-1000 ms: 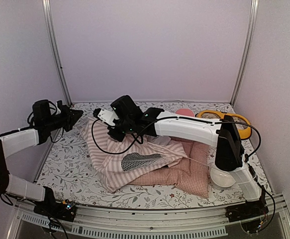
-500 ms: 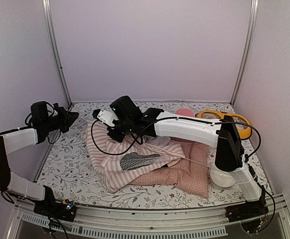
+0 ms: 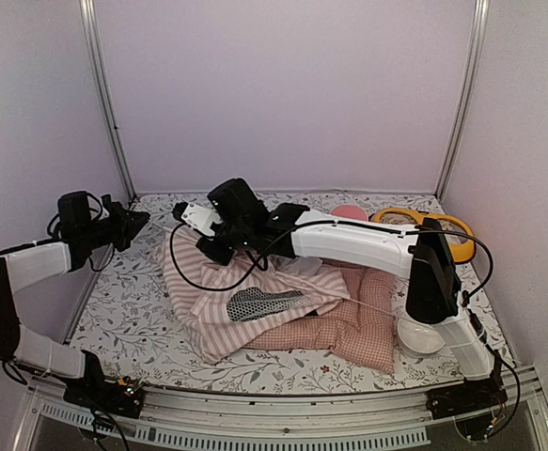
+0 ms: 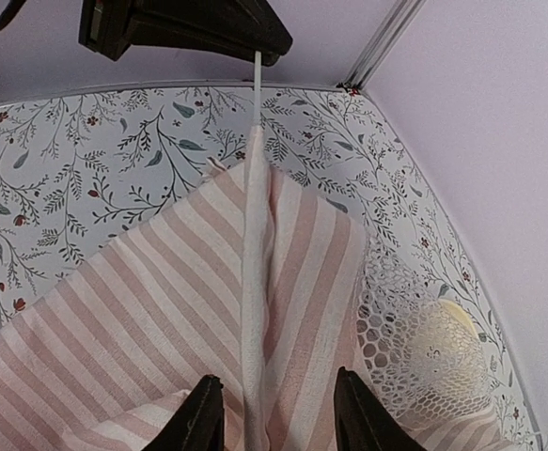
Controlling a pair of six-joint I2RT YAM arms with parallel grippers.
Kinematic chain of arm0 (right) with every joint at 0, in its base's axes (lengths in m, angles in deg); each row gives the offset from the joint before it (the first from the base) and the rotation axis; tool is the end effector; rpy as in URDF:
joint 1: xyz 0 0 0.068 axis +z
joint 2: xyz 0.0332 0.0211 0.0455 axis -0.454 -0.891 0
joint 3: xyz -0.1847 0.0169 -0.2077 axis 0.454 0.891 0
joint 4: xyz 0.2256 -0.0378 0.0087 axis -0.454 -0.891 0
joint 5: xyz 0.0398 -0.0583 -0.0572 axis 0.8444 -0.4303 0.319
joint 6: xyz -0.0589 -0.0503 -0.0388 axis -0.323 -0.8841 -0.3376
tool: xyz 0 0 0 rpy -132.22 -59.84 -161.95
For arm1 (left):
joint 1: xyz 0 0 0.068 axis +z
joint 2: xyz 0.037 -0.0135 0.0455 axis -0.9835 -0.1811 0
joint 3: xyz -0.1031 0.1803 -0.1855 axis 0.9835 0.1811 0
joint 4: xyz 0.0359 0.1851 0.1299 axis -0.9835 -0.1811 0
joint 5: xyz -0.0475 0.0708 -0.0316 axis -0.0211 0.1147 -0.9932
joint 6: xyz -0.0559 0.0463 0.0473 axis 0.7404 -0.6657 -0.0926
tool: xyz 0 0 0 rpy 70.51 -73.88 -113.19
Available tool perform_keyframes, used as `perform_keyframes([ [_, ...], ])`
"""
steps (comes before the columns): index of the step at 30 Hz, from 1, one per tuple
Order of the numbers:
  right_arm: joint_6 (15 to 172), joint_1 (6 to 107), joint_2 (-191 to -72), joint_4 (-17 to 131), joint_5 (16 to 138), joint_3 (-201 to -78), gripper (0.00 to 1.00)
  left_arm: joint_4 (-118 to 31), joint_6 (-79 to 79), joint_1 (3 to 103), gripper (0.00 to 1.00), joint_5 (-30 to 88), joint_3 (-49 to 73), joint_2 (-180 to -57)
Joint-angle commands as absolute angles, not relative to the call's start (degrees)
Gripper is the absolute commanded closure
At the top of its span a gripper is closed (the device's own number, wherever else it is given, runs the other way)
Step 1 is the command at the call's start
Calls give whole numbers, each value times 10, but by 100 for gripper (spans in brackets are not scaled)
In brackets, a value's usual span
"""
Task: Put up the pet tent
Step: Adjust the tent pole on the tent.
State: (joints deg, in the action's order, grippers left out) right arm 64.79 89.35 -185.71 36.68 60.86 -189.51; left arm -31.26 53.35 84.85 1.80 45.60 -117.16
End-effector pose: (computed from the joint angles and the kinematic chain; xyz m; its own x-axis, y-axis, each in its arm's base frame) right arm 0.2686 0.4888 0.2492 0.0819 -0.6333 -0.7695 -0.8493 0.3597 -0.3864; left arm 0.2809 -0.0187 0.2523 -0.5736 -0.7900 -0.2166 -0.1169 0.3406 -0.9329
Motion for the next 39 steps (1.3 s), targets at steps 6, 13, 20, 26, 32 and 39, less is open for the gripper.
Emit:
perform_keyframes([
  [6,616,897,-1896,409,593,-1928,59,-324,522,854,100,3,444,-1143],
  [13,615,896,-1897,410,585,-1927,71,-333,517,855,100,4,444,-1137],
  [20,618,896,-1894,397,588,-1923,97,-334,512,855,96,3,444,-1135],
  [26,625,897,-1868,395,588,-1915,100,-346,500,863,68,25,460,-1134],
  [32,637,897,-1855,389,589,-1914,100,-345,499,896,48,67,518,-1139],
  [39,642,901,-1828,381,590,-1914,100,-282,500,905,48,50,562,-1206],
])
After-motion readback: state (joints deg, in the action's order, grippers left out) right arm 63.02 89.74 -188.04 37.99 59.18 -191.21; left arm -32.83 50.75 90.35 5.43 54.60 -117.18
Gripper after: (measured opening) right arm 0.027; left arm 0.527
